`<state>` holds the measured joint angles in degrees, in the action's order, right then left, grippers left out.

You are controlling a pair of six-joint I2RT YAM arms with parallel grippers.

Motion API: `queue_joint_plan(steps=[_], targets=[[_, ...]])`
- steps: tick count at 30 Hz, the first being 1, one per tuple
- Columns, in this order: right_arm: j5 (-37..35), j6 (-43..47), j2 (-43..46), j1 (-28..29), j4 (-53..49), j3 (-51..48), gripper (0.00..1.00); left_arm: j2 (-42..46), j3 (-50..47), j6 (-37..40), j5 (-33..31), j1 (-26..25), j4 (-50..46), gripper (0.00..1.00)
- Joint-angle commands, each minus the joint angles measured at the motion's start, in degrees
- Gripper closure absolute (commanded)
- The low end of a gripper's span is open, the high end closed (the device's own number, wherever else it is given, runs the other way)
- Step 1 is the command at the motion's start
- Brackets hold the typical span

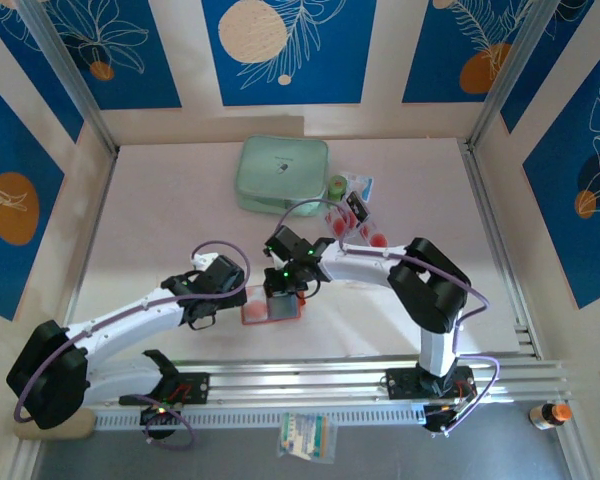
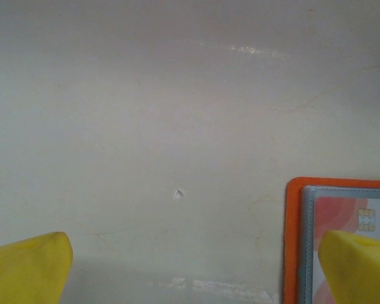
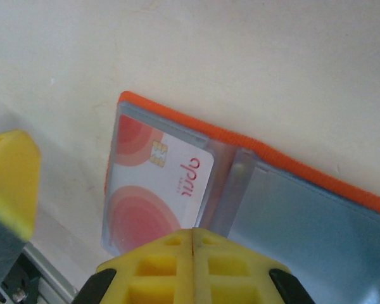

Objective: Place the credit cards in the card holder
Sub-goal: Insert the credit card into the card slot, then touch the card holder at the bottom-center of the table.

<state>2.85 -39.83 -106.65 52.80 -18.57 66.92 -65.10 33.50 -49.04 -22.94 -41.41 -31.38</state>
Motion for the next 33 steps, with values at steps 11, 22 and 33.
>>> queue_joint_plan(steps=[11,22,33], targets=[[0.7,0.7,0.5,0.1,-1.3,1.5,0.98,-0.5,-1.0,0.8,0.8,0.6,1.3,0.00],[-2.6,1.8,8.1,-0.3,-3.1,-3.7,0.98,-1.1,-0.6,2.7,1.7,0.7,5.2,0.00],[-5.9,2.2,10.5,1.5,-4.1,-6.6,0.98,-3.7,1.6,4.5,3.1,0.6,7.2,0.01]])
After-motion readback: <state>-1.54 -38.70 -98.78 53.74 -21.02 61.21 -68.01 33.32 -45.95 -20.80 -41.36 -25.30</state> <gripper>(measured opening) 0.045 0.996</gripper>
